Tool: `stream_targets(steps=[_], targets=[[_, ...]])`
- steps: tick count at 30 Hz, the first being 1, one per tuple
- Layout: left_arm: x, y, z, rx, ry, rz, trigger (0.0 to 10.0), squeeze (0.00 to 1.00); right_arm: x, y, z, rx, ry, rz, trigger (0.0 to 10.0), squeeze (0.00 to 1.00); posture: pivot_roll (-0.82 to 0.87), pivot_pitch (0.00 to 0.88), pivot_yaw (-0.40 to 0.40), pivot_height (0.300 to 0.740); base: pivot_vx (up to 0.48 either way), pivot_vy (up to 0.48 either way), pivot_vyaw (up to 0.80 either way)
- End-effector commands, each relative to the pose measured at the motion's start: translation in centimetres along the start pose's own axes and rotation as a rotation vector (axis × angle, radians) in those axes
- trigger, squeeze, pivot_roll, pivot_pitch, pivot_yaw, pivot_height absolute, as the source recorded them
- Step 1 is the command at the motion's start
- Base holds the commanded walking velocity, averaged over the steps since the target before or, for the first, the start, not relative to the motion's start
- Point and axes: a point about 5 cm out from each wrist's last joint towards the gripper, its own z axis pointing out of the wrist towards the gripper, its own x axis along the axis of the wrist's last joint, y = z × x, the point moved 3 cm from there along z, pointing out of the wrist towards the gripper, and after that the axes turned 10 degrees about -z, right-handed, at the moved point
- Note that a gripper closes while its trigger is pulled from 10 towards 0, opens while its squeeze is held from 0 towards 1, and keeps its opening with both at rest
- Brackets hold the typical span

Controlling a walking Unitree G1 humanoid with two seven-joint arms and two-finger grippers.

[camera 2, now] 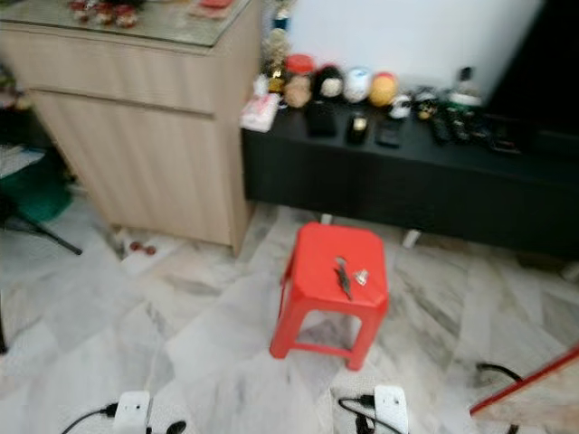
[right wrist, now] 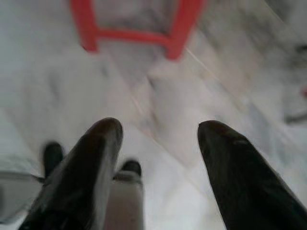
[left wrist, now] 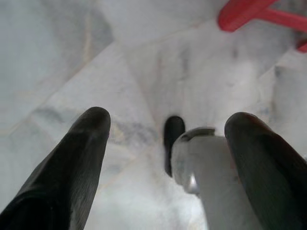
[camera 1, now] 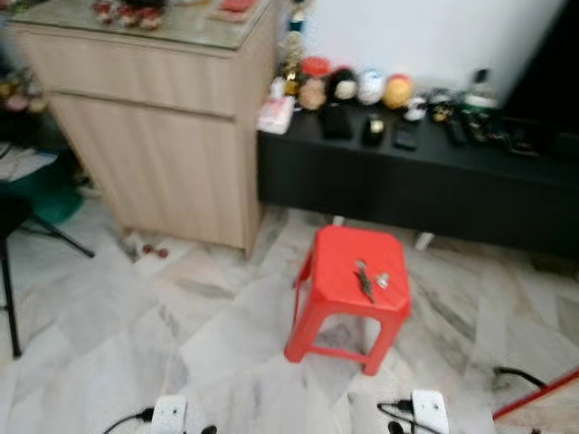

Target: Hang keys on a hook

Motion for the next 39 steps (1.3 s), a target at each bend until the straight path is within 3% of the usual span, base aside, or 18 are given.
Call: stream_targets(steps=[1, 13, 20, 25, 39], targets=[[-0.3, 0.5, 0.0, -0.011, -0.011, -0.006, 10.0, 0.00, -0.9, 0.9, -0.2, -0.023, -0.022, 0.022, 10.0, 0.00, 0.11, 0.060, -0.079, 0.740, 0.285, 0.000, 0.00], [-0.4, 0.5, 0.0, -0.015, -0.013, -0.003, 10.0, 0.00, -0.3, 0.6, -0.1, -0.015, 0.005, 0.058, 10.0, 0.00, 0.11, 0.045, -0.077, 0.740, 0.287, 0.000, 0.00], [-0.3, 0.5, 0.0, -0.013, -0.009, -0.004, 10.0, 0.00, 0.2, 1.4, 0.0, -0.078, -0.001, 0.117, 10.0, 0.00, 0.11, 0.056, -0.079, 0.740, 0.287, 0.000, 0.00], [-0.3, 0.5, 0.0, -0.014, -0.008, -0.004, 10.0, 0.00, 0.6, 1.9, 0.0, -0.100, 0.019, 0.127, 10.0, 0.00, 0.11, 0.060, -0.079, 0.740, 0.000, 0.000, -0.66], [-0.1, 0.7, 0.1, -0.015, -0.002, -0.005, 10.0, 0.00, 2.1, 1.4, 0.2, -0.081, 0.074, 0.102, 10.0, 0.00, 0.11, 0.070, -0.083, 0.740, 0.000, 0.000, 0.00]])
